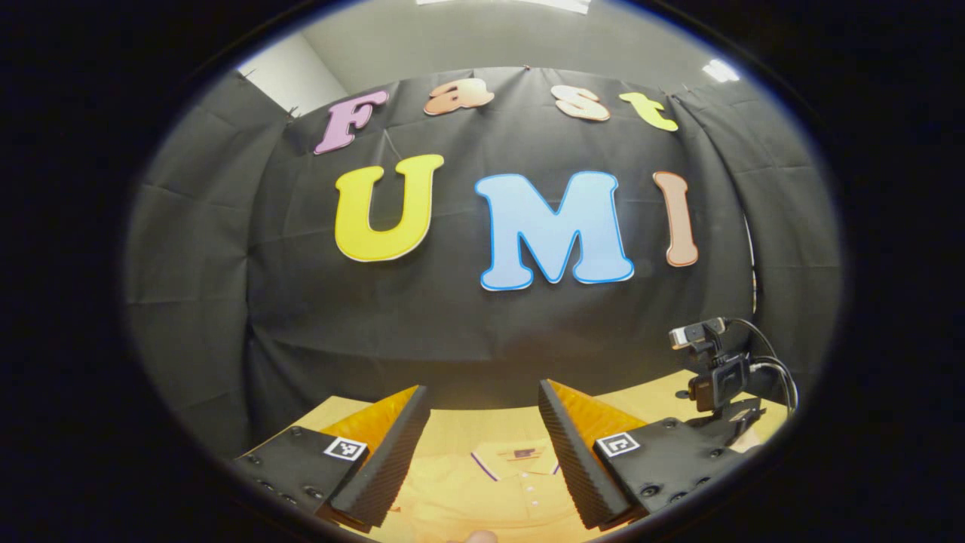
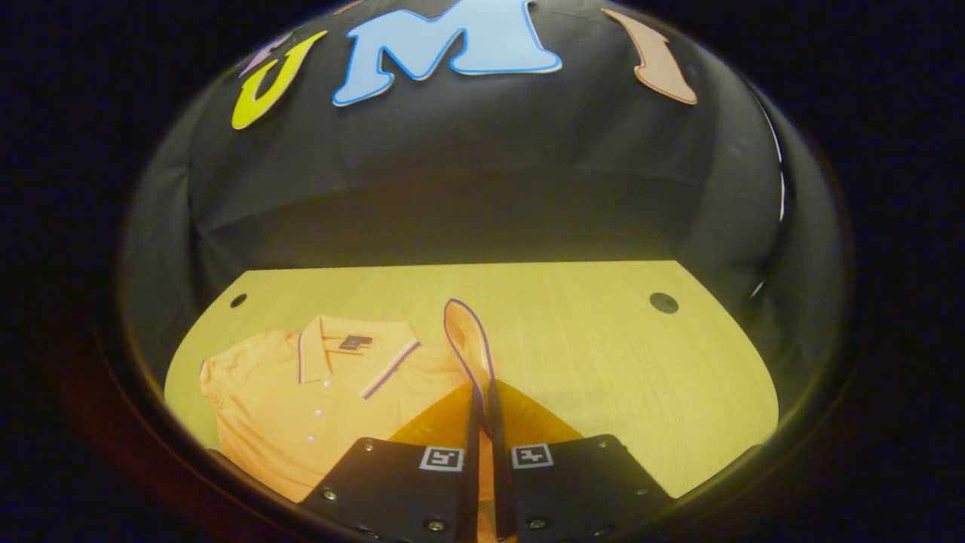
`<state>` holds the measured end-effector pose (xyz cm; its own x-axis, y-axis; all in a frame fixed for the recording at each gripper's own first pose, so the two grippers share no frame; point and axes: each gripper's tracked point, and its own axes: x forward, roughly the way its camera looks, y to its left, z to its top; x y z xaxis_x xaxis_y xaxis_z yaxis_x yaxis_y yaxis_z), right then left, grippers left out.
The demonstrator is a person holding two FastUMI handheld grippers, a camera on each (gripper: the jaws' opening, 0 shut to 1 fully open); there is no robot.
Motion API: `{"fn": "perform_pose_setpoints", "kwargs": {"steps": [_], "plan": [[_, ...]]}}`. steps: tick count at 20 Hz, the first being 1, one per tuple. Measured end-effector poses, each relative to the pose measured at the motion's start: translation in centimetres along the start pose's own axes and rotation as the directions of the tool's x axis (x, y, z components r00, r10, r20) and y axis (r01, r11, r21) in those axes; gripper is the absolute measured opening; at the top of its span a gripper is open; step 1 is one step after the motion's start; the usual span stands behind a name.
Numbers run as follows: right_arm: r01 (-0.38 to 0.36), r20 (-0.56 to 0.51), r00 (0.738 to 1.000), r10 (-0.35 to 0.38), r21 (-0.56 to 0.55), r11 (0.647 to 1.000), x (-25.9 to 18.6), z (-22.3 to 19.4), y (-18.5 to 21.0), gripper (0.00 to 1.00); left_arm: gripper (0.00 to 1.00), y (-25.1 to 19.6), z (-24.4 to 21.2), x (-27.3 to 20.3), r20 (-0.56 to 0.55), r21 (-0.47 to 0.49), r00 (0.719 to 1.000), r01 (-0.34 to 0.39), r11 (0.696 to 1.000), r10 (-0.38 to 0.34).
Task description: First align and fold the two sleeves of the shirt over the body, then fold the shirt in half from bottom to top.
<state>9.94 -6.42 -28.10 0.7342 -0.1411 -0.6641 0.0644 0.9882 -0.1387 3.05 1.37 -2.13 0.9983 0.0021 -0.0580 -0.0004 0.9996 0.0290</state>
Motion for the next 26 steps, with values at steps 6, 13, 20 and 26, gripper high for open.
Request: {"fn": "perform_pose_setpoints", "kwargs": {"steps": [6,13,20,26], "plan": [[-0.139,0.005,0.99,0.141,-0.121,0.983,-1.4,-0.7,8.1,0.09,0.94,0.2,0.0,-0.3,0.002,0.003,1.0,-0.003,1.0,0.003],[-0.241,-0.063,0.97,0.233,-0.198,0.95,-0.8,-4.1,14.2,0.08,0.94,1.2,0.2,-0.2,0.003,0.014,1.0,-0.024,1.0,0.024],[-0.286,-0.106,0.957,0.271,-0.182,0.941,-1.0,-5.0,15.3,0.3,0.94,2.5,0.1,-0.5,0.005,0.029,0.997,-0.073,0.997,0.073],[-0.232,-0.062,0.972,0.225,-0.159,0.96,-1.5,-3.0,12.7,0.57,0.94,2.1,-0.3,-0.6,-0.01,0.02,0.998,-0.061,0.998,0.061]]}}
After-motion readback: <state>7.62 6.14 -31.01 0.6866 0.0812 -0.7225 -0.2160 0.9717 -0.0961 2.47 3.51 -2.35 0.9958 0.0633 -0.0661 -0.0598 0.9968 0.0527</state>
